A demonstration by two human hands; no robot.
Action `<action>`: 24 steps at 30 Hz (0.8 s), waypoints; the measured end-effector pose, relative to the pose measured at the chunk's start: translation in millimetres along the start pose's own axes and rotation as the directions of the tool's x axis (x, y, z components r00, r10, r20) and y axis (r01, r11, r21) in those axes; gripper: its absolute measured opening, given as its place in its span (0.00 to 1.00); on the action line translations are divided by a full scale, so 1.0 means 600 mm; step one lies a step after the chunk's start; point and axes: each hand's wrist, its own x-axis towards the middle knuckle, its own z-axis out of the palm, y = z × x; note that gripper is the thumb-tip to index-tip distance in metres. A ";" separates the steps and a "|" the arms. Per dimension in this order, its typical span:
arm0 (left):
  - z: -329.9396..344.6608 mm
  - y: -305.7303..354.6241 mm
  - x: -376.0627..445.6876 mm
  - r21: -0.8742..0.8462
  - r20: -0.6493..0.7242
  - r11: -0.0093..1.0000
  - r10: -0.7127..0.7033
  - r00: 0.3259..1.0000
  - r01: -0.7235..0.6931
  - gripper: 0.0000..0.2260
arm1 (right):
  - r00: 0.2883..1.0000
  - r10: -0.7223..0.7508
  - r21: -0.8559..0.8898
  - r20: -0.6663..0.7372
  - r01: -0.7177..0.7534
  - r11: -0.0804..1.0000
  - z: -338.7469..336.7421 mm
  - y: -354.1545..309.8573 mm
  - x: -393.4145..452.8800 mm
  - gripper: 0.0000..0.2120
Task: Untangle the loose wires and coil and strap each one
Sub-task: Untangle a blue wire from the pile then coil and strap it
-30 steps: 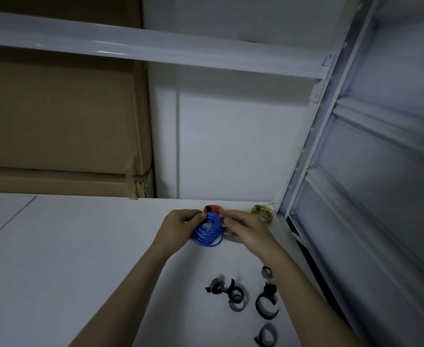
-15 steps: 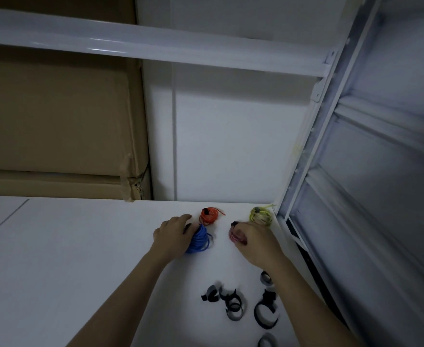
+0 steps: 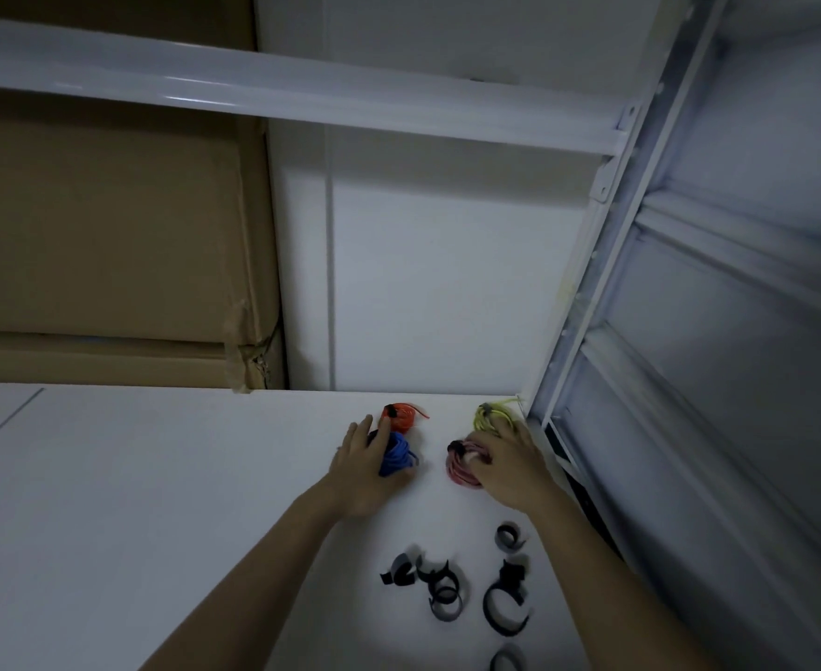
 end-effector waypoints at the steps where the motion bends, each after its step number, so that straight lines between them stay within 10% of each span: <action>1: -0.005 0.005 0.008 -0.037 0.017 0.999 0.004 1.000 -0.003 0.31 | 1.000 -0.026 0.012 0.010 0.026 1.000 -0.007 0.004 0.000 0.16; 9: -0.021 0.029 0.047 -0.299 0.029 0.949 0.117 0.993 -0.103 0.24 | 0.991 -0.131 0.101 0.001 0.130 0.986 -0.020 0.019 -0.012 0.19; 24: 0.069 0.060 0.062 -0.030 -0.207 0.985 0.158 0.966 -0.167 0.19 | 0.993 -0.047 0.128 -0.113 0.061 0.990 -0.018 0.019 -0.011 0.16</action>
